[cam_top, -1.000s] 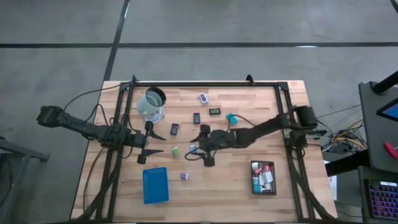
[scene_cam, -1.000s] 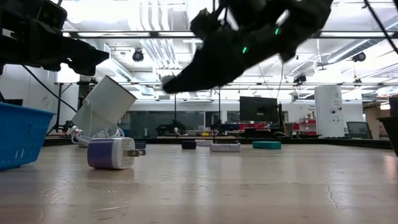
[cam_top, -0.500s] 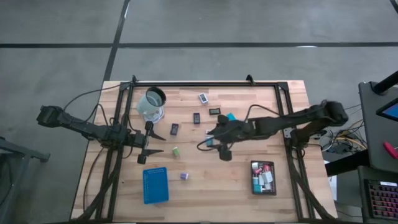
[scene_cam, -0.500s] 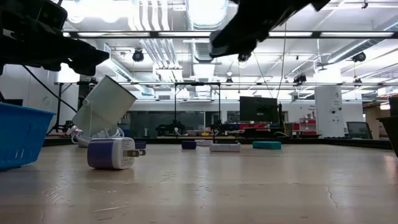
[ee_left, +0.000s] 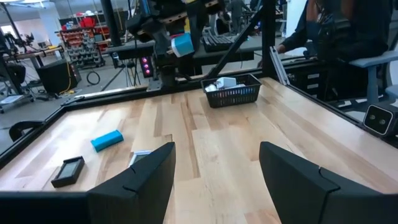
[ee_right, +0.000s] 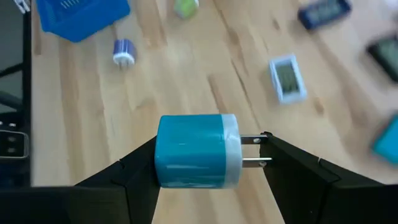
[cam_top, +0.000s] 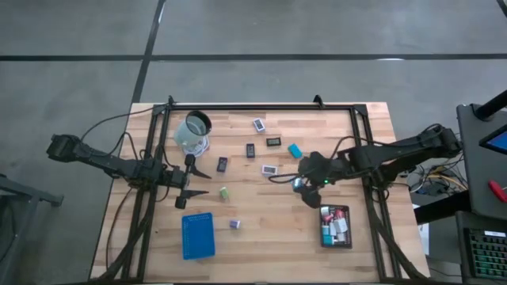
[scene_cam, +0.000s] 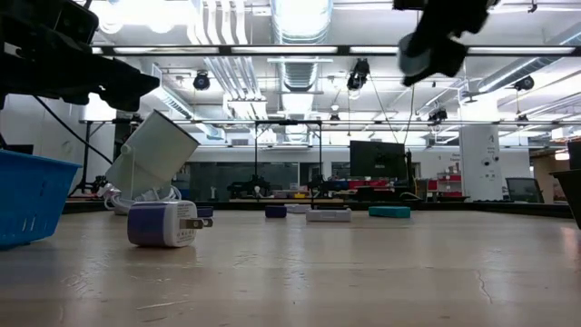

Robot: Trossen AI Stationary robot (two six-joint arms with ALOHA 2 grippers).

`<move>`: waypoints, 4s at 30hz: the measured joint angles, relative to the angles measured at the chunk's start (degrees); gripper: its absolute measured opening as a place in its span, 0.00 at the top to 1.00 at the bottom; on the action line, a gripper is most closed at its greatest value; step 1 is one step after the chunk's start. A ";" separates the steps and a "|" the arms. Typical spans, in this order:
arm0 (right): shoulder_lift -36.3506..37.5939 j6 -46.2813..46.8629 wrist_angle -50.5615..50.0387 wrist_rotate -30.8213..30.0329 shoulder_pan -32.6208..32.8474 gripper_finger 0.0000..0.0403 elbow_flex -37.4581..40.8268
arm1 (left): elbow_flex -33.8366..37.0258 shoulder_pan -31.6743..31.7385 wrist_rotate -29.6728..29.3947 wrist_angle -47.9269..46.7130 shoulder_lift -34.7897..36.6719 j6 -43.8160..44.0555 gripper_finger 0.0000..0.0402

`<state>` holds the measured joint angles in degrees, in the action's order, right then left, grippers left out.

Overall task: Pick & Place Office items
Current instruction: Put the light blue charger adapter into the black bin, then put the purple charger adapter into the black bin

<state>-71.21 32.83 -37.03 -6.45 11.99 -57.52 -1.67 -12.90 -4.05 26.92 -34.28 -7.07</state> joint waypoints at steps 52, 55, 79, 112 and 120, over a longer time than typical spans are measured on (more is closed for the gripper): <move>-21.87 57.31 -27.70 8.16 26.80 0.39 -3.13 | 0.00 0.00 -0.02 0.02 0.00 0.00 0.41; -23.30 56.73 -29.06 8.18 26.80 0.39 -4.71 | 0.00 0.01 -0.03 0.02 0.00 0.00 0.41; -23.94 57.16 -33.66 4.84 26.80 0.31 -6.86 | 0.00 0.02 -0.02 0.02 0.00 0.00 0.41; -21.19 44.17 -44.86 -30.09 27.28 0.31 -19.80 | 0.00 0.02 -0.04 0.02 0.02 0.00 0.41; -21.52 29.75 -32.31 -55.72 27.39 0.31 -15.67 | 0.00 0.00 -0.02 0.02 0.02 0.00 0.41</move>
<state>-92.73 62.59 -69.34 -62.17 39.38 -73.19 -1.67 -12.90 -4.08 26.94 -34.26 -7.07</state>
